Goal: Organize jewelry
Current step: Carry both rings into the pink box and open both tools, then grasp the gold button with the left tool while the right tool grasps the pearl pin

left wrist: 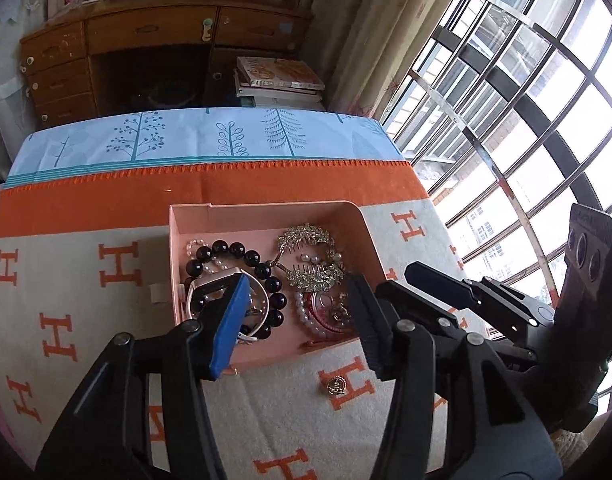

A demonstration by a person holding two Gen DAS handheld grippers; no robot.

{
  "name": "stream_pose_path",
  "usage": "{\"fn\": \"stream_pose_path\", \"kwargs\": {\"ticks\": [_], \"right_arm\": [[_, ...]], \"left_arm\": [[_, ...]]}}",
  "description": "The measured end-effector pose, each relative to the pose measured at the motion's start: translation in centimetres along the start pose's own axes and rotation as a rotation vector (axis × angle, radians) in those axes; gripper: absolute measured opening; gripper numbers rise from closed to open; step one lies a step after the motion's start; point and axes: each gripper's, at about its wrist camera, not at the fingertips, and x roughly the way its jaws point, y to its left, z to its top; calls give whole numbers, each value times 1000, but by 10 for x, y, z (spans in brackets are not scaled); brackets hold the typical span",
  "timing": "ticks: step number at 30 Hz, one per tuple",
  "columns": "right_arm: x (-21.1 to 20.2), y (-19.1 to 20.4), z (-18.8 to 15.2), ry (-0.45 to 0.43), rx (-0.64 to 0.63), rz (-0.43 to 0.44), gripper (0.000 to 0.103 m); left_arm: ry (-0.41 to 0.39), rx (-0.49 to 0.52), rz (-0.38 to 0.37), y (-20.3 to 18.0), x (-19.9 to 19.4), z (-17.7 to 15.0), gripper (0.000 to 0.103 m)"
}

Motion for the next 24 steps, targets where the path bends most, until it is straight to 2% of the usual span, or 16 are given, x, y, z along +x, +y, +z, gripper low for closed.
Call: {"fn": "stream_pose_path", "kwargs": {"ticks": [4,10,15,20,24], "right_arm": [[-22,-3,-8,-34,0,3,37],[-62,-15,-27,-65,16,4,37],[-103,-30,-49,-96,13,-22,37],[-142,-46,-76,-129,-6,-74,50],[-159,-53,-97,-131,-66,-127,51]], "left_arm": [[-41,3,22,-3,-18,-7,49],[-100,74,64,-25,-48,-26,49],[-119,104,52,-44,-75,-44,49],[-139,118,34,-58,-94,-62,49],[-118,105,26,-63,-96,-73,49]]}}
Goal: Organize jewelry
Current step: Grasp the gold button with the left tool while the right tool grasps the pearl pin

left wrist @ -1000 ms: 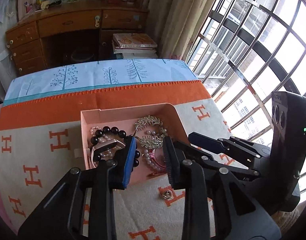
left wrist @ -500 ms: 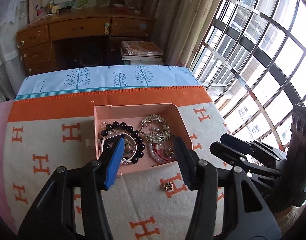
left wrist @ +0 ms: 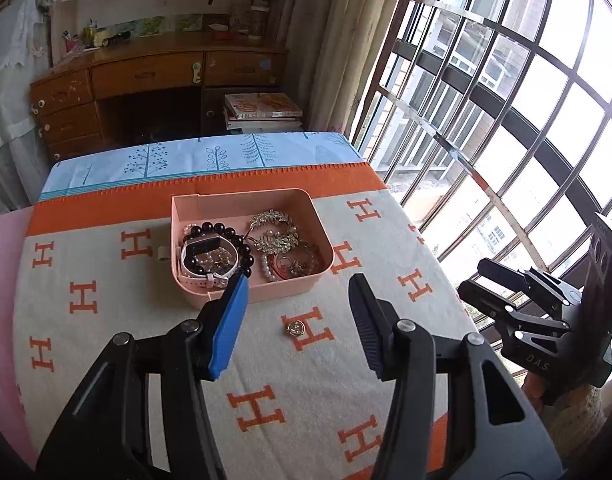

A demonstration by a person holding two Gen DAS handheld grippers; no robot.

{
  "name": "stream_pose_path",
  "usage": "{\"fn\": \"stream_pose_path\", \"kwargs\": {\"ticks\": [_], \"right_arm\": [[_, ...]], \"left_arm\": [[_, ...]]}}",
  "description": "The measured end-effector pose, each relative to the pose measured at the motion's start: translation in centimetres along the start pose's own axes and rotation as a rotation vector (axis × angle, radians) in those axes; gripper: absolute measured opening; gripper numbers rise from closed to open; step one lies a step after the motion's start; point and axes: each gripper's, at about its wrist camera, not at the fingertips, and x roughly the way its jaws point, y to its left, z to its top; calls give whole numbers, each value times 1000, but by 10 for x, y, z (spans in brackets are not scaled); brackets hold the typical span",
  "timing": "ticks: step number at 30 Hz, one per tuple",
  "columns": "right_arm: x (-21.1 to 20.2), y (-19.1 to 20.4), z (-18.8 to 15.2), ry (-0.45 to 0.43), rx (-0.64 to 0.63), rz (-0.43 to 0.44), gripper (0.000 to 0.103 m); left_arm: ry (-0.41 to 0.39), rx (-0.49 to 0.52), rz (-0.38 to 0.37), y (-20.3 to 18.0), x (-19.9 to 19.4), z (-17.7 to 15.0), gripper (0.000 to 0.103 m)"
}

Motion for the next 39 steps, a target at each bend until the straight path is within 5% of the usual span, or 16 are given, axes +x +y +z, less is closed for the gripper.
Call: {"fn": "stream_pose_path", "kwargs": {"ticks": [11,21,29,36,39], "right_arm": [[-5,4,-52,33,-182,-2,63],[55,6,-85,107,-356,17,62],[98,-2,-98,189,-392,65,35],[113,-1,-94,190,-404,92,29],[117,-4,-89,200,-365,109,17]], "left_arm": [[59,32,30,-11,36,-36,49],[160,78,39,-10,105,-67,49],[201,81,66,-9,140,-72,49],[193,119,110,-18,154,-72,49],[187,136,128,-21,158,-71,49]]}}
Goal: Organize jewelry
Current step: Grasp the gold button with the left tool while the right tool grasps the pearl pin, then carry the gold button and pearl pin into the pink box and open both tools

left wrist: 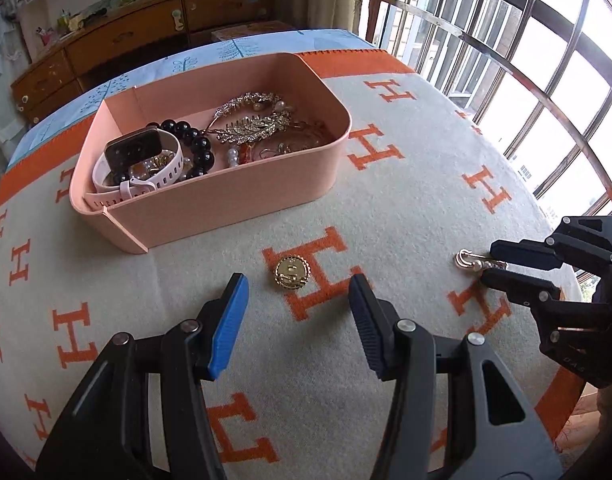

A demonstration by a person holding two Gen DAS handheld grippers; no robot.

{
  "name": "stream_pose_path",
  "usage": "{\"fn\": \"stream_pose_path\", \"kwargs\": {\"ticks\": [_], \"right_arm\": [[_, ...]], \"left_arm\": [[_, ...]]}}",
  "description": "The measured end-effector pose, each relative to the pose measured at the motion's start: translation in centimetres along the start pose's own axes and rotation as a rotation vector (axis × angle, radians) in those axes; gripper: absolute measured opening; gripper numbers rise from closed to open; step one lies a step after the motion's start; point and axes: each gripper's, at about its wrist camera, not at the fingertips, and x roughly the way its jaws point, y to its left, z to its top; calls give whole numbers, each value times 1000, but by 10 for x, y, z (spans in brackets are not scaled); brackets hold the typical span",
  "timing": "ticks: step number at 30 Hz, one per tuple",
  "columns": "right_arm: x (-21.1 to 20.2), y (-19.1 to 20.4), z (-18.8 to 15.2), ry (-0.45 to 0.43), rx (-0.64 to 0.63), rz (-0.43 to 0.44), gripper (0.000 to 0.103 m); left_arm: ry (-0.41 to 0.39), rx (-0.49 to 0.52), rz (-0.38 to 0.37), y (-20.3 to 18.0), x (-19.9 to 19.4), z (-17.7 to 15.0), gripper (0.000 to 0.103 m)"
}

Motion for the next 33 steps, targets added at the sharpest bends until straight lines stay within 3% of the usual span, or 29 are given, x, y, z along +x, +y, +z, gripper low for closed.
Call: {"fn": "stream_pose_path", "kwargs": {"ticks": [6,8,12,15,25,33], "right_arm": [[0,-21,1,-8,182,58,8],[1,-27,-1,-19,233,81,8],[-1,-30,-6,-36,283,96,8],[-1,-30,-9,-46,308,107,8],[-6,-27,-15,-51,338,112,8],[-9,-13,-4,-41,316,113,8]], "left_arm": [[-8,14,20,-5,5,6,48],[-13,19,19,-6,5,7,43],[-21,34,13,-10,5,9,24],[-33,49,14,-14,4,7,18],[-48,39,12,-14,-5,1,16],[-113,12,-33,-3,-56,3,16]]}}
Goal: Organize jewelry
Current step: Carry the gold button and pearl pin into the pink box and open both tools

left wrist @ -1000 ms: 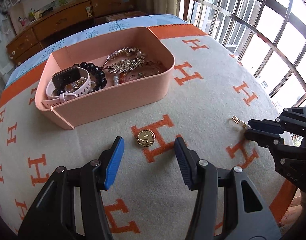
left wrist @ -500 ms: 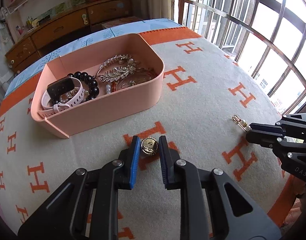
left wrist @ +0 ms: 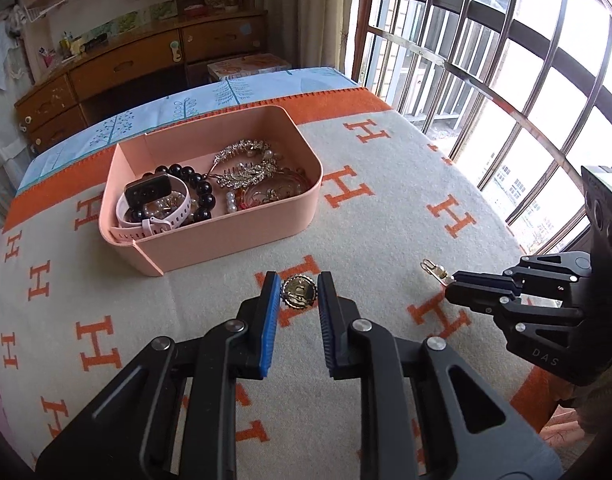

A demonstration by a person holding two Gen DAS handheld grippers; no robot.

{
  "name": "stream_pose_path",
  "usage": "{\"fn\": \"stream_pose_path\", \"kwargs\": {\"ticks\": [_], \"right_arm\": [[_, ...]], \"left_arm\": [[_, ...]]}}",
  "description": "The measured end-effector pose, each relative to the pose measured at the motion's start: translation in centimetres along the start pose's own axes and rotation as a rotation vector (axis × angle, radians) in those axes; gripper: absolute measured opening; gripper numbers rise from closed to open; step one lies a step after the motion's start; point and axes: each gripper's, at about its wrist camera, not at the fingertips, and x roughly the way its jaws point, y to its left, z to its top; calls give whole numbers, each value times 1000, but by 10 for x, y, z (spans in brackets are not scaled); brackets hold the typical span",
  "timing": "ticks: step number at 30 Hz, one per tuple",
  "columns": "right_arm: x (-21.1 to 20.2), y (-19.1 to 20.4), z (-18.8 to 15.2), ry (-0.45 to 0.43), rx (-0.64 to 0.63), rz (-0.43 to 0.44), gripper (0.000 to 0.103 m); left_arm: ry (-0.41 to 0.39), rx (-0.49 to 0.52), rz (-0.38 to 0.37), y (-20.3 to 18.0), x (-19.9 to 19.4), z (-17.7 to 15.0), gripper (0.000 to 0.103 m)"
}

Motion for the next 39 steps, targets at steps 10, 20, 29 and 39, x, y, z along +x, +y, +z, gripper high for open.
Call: {"fn": "stream_pose_path", "kwargs": {"ticks": [10,20,29,39], "right_arm": [[-36,47,76,-119,-56,38,8],[-56,72,201,-238,55,119,8],[28,66,244,-97,143,101,8],[90,42,224,-32,193,54,36]], "left_arm": [[-82,-79,-18,49,-70,54,16],[-125,-144,-28,96,-90,149,16],[-24,-164,25,115,3,164,17],[78,-280,-65,149,58,139,70]]}}
